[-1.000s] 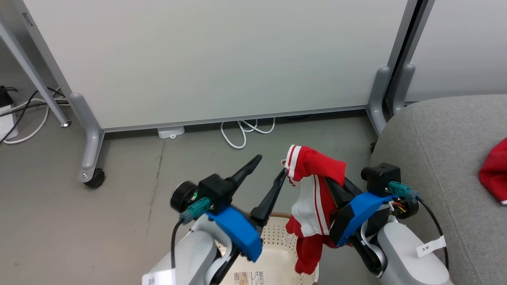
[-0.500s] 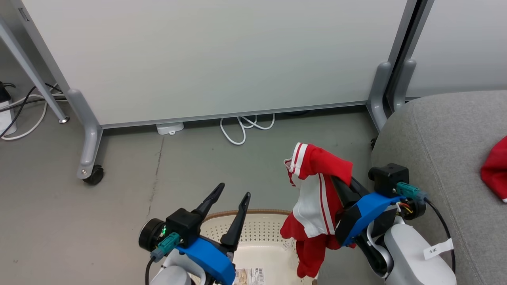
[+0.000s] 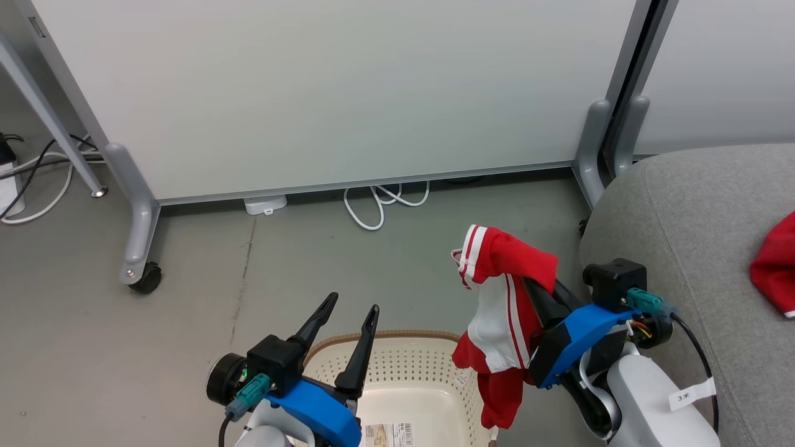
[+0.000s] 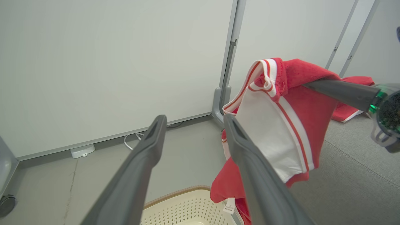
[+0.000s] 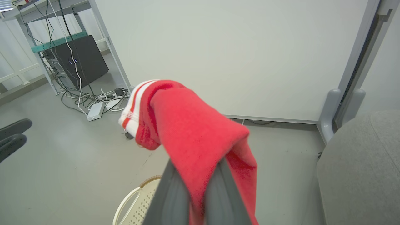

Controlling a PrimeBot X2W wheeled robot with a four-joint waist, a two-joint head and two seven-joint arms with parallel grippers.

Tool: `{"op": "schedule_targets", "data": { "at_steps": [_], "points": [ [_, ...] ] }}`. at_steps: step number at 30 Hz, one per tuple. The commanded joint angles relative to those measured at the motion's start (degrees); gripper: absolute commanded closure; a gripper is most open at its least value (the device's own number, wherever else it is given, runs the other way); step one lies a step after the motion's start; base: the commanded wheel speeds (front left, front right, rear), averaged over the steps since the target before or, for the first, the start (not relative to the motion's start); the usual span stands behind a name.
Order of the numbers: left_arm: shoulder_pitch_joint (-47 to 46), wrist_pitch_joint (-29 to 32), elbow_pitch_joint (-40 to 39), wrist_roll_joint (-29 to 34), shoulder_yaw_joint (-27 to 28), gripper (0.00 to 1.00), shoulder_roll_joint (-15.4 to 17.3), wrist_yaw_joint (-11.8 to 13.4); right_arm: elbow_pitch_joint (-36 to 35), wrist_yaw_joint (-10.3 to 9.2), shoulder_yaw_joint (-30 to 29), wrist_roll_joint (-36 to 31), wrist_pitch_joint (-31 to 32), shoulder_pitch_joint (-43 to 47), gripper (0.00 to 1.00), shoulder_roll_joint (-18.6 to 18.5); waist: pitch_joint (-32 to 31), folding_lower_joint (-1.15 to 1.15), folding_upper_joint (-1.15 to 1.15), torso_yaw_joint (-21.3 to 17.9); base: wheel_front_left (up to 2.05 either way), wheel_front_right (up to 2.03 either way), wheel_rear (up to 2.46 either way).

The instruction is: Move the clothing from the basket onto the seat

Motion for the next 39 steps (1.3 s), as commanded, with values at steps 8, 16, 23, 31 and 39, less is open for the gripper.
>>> {"op": "schedule_targets", "data": {
  "at_steps": [8, 16, 23, 31, 39],
  "points": [
    [0.21, -0.15, -0.5, 0.8, 0.45, 0.0, 0.24, -0.06, -1.19, 0.03, -0.76, -0.68, 0.27, 0.87, 1.0, 0.1, 0.34, 0.0, 0.0, -1.71, 0.0, 0.0, 0.0],
    [-0.15, -0.16, -0.51, 1.16, 0.64, 0.0, 0.39, -0.06, -1.79, 0.03, -1.39, -1.03, 0.39, 1.31, 1.0, 0.23, 0.88, 0.0, 0.0, -6.59, 0.0, 0.0, 0.0],
    [-0.03, -0.15, -0.56, 1.6, 1.01, 0.0, 0.74, -0.06, -1.98, 0.03, -1.2, -1.15, 0.31, 1.6, 1.0, 0.31, 1.04, 0.0, 0.0, -13.23, 0.0, 0.0, 0.0],
    [-0.03, -0.15, -1.08, 1.9, 2.12, 0.0, 0.71, -0.06, -2.16, 0.03, -1.43, -1.15, 0.19, 1.73, 1.0, 0.15, 1.66, 0.0, 0.0, -20.72, 0.0, 0.0, 0.0],
    [0.67, -0.15, -1.28, 1.99, 2.32, 0.0, 0.94, -0.06, -2.6, 0.03, -1.63, -1.13, 0.23, 1.98, 1.0, 0.29, 2.03, 0.0, 0.0, -26.31, 0.0, 0.0, 0.0]
  ]
}}
